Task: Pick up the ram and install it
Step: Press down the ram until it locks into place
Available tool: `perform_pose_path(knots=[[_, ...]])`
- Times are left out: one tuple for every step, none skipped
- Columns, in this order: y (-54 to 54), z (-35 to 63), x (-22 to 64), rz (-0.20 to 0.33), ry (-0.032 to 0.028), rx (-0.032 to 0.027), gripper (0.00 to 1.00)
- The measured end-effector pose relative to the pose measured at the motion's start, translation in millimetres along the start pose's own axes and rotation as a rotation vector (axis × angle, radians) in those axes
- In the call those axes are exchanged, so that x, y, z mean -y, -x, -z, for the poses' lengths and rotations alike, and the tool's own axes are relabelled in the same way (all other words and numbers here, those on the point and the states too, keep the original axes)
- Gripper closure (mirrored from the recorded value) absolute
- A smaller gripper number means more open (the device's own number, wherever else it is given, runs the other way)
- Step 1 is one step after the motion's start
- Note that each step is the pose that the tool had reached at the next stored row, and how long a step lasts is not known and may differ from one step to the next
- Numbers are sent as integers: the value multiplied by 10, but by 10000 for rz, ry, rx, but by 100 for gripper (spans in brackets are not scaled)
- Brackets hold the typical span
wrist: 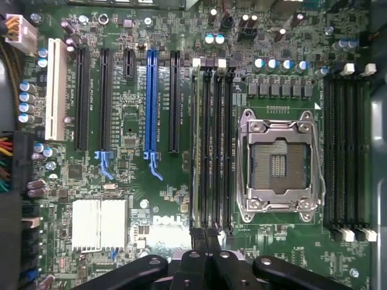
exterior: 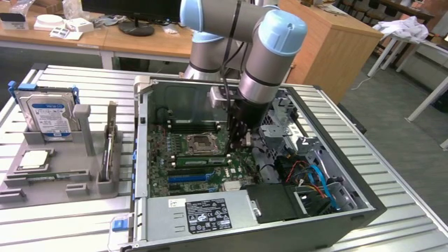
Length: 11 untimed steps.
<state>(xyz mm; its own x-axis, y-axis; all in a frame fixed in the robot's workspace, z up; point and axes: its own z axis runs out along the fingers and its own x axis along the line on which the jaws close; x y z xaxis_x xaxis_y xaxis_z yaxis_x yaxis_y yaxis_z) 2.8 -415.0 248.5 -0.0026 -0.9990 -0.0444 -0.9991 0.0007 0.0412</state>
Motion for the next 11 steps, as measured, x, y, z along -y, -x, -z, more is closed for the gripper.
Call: perform_pose_path(knots=[[1,16,-1,-1,0,0,89],[1,27,-1,0,0,-1,89],[1,29,-1,0,0,1,89],[1,29,-1,0,0,1,89],[1,28,-1,0,0,2,89],[1,28,-1,0,-1,1,89],[1,29,-1,0,-1,1,89],[2,29,-15,2,0,0,89],[2,28,-37,2,-1,-1,89],[1,27,-64,1,-1,-2,89],[2,26,-90,-1,-1,-2,89]])
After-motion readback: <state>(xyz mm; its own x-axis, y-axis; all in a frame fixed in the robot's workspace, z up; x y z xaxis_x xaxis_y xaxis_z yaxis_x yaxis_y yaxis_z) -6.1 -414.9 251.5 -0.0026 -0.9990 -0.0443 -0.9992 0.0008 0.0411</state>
